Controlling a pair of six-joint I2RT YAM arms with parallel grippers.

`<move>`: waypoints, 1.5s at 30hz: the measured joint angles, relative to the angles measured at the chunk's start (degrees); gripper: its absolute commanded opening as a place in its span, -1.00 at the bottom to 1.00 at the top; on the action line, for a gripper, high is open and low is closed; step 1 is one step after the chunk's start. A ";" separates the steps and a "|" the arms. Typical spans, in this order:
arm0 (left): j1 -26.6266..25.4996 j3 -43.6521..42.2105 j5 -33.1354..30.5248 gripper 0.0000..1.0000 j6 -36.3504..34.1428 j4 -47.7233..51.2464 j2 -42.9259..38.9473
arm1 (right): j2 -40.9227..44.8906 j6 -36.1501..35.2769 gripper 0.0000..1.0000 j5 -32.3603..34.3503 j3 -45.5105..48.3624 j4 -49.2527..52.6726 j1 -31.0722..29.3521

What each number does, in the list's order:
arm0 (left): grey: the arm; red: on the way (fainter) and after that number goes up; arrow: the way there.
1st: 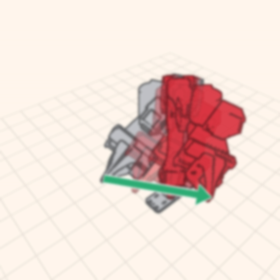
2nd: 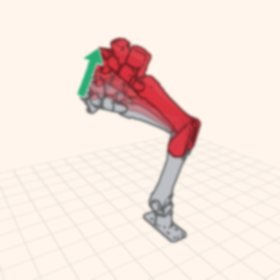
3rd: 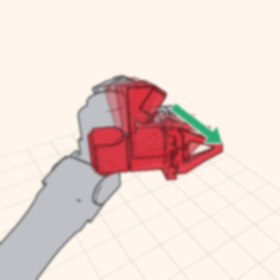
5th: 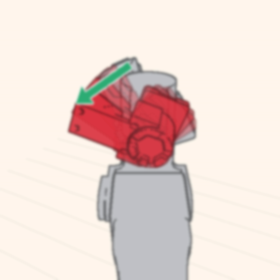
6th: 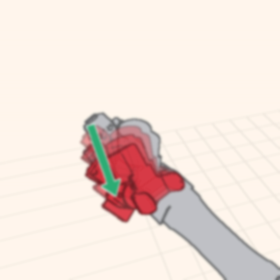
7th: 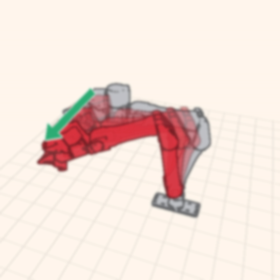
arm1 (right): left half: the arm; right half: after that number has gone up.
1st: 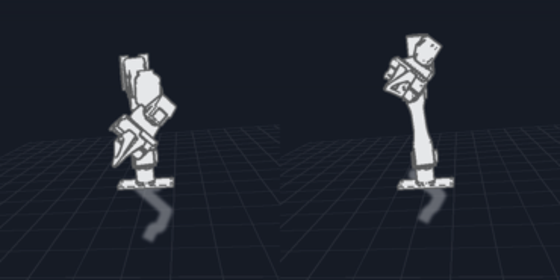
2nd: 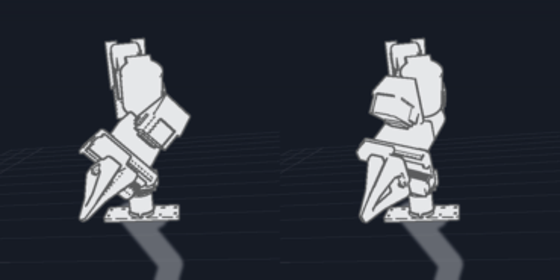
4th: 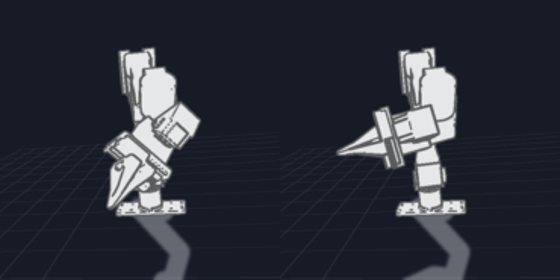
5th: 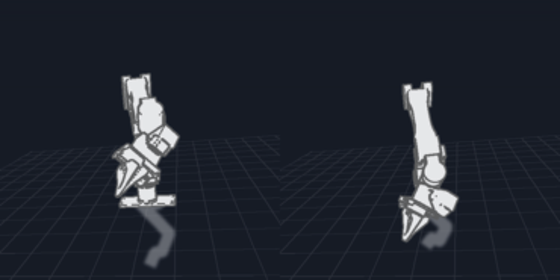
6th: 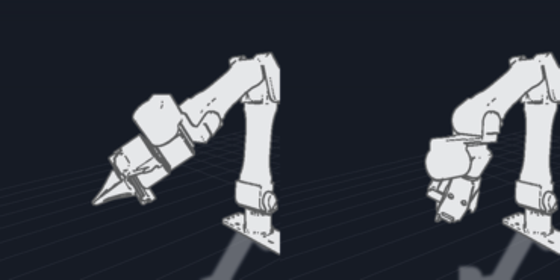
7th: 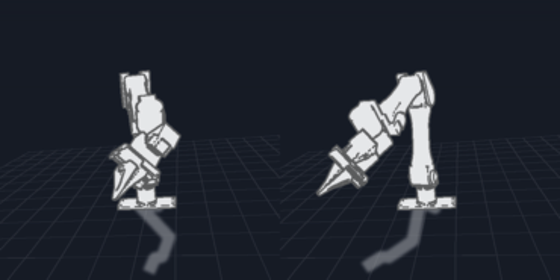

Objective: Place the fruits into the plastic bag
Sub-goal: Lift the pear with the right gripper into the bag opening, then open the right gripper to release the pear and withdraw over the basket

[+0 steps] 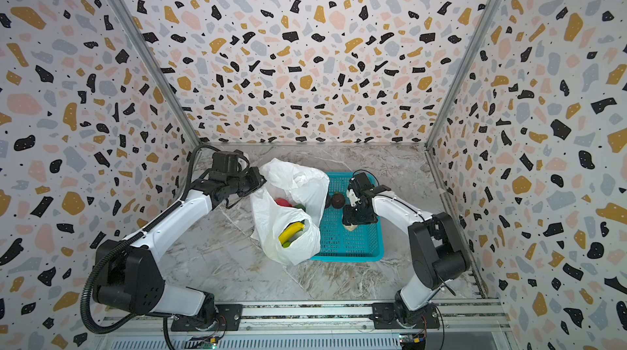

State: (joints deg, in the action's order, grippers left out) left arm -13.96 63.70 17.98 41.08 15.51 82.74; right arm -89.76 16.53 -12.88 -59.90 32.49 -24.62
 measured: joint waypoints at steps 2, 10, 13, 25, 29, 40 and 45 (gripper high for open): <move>-0.04 0.00 0.81 -1.00 -0.07 -0.59 -0.20 | 3.61 -0.68 -0.10 -1.44 -1.53 -0.72 -0.83; -0.52 0.04 3.87 -1.00 -0.37 -2.14 -0.50 | 12.66 -2.05 -0.11 -2.34 -9.75 -4.39 -3.30; -0.59 0.04 4.20 -1.00 -0.44 -2.34 -0.66 | 15.39 -2.05 -0.08 -2.05 -9.90 -6.47 -3.45; -0.85 0.04 4.22 -1.00 -0.63 -2.73 -1.27 | 17.20 -7.13 -0.05 -4.15 -10.27 -15.43 -15.69; -0.85 0.04 4.07 -1.00 -0.83 -2.73 -1.77 | 8.55 -8.83 -0.04 -8.39 -12.33 -15.13 -18.29; -0.85 0.04 3.41 -1.00 -1.07 -2.71 -3.85 | -10.38 -10.38 0.64 -8.26 -22.88 -9.97 -19.65; -0.85 0.04 1.79 -1.00 -1.05 -2.69 -4.02 | -7.89 -10.14 0.65 -6.88 -22.86 -10.05 -19.65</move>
State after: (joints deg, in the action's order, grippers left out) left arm -14.81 63.75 19.77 40.03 12.82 78.72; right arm -97.65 6.39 -19.77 -82.76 22.44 -44.27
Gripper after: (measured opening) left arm 0.047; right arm 0.825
